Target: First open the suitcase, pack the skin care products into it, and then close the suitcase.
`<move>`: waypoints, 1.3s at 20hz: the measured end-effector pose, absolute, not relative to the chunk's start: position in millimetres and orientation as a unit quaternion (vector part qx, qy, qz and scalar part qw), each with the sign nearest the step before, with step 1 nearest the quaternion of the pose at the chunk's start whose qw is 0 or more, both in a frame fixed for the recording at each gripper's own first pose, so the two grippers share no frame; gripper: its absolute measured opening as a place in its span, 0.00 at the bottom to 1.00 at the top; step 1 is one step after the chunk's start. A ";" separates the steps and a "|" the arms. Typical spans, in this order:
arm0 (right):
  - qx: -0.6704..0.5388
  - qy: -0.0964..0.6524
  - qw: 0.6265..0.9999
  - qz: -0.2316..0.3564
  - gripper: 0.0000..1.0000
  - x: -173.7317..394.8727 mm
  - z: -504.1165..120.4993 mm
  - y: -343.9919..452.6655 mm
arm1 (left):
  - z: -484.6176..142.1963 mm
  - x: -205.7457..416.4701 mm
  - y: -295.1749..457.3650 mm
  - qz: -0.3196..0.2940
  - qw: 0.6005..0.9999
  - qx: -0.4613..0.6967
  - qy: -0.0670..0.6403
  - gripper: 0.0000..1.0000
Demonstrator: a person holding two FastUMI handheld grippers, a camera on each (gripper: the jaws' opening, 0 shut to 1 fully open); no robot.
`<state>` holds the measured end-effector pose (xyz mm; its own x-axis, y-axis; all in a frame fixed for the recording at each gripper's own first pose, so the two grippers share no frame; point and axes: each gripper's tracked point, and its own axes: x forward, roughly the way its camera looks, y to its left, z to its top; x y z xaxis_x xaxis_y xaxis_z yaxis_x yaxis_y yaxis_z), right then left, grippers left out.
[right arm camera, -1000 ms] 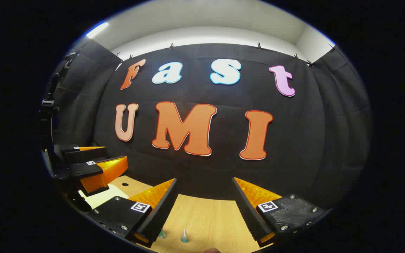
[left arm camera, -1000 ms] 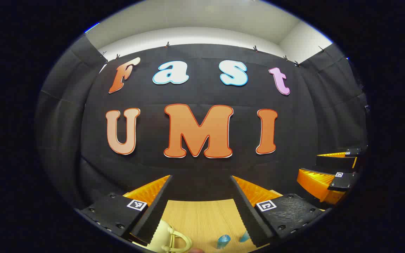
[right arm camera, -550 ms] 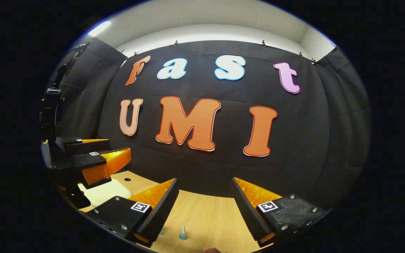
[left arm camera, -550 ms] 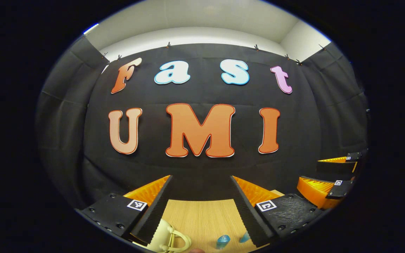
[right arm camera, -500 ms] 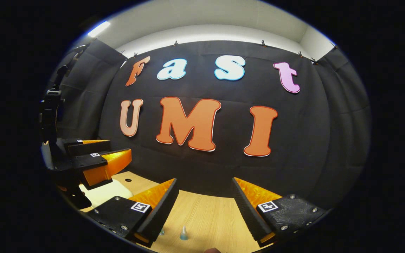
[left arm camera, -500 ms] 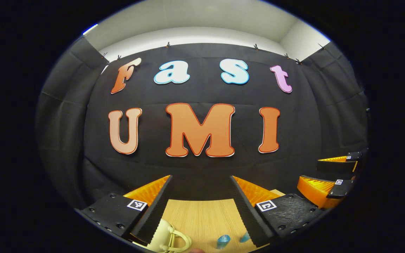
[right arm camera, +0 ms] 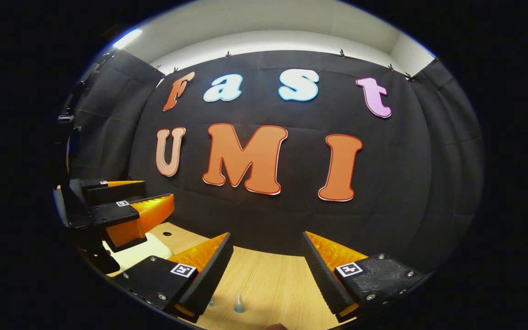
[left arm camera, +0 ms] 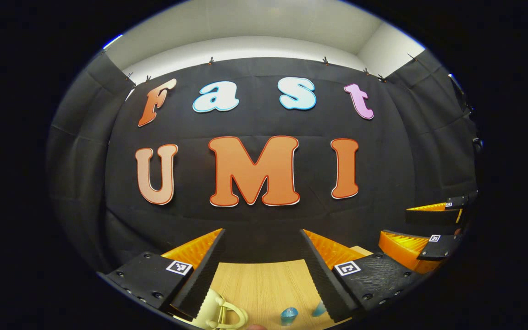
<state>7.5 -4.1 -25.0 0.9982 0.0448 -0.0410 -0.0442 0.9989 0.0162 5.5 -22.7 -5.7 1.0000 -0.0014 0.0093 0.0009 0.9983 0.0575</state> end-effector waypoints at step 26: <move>-0.005 0.025 1.000 -0.016 0.95 17.3 -39.5 -61.5 | -199.3 -19.2 29.9 0.011 0.945 0.271 0.184 0.98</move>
<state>17.3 -61.5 -39.5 0.9982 -0.0314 -0.0503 0.0309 0.9995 -0.0103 -19.2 29.9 -199.3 0.9317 0.1203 -0.3427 0.0799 0.8525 0.5165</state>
